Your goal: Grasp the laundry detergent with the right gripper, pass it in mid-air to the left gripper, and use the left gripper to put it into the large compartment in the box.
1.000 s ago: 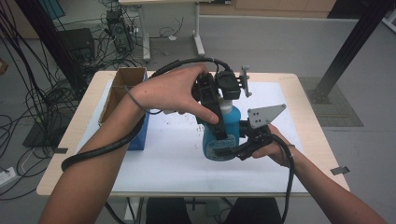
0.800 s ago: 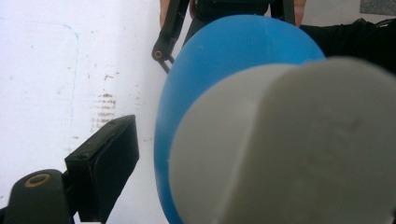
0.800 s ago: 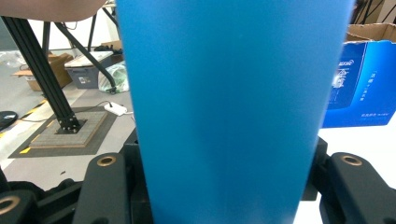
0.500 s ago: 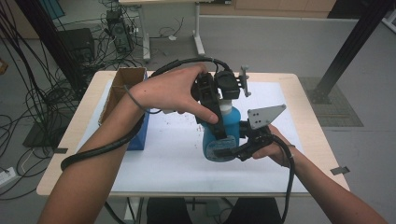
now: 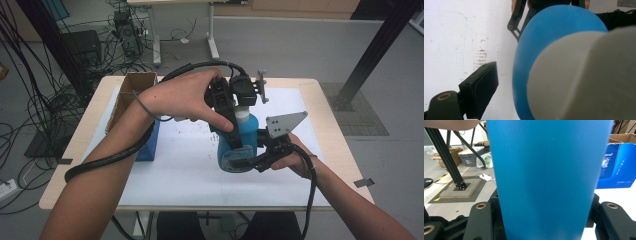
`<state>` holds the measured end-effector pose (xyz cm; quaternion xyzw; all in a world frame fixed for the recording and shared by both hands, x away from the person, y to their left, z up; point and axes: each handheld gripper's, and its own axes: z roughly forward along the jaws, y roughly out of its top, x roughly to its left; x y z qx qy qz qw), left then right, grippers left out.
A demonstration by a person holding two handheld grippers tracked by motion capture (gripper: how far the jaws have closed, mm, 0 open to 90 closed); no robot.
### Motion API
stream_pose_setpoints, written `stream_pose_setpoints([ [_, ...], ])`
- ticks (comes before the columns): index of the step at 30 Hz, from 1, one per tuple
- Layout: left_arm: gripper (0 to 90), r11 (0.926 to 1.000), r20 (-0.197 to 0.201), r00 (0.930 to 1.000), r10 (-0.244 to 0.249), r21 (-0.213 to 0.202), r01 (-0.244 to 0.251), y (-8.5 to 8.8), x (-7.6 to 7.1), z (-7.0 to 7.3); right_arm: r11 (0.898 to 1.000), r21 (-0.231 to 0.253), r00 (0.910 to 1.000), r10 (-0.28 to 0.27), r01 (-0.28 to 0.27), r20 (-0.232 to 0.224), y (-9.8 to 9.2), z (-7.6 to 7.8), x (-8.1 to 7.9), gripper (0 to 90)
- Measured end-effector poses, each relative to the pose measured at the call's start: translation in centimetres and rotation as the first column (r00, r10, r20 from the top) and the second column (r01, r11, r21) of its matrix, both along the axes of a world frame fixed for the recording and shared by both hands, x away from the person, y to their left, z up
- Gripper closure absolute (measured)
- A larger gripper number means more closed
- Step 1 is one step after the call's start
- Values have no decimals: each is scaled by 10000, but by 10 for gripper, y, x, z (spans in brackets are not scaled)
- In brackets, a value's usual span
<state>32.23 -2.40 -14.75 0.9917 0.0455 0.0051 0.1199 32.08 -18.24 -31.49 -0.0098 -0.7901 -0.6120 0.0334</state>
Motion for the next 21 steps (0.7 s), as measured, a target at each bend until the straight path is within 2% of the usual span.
stream_pose_setpoints([
  [21, 123, 10000, 35, 10000, -7, 3, 7, -1, -1, 2, 10000, 7, 10000, 8, -8, 14, -1, 1, 0, 409],
])
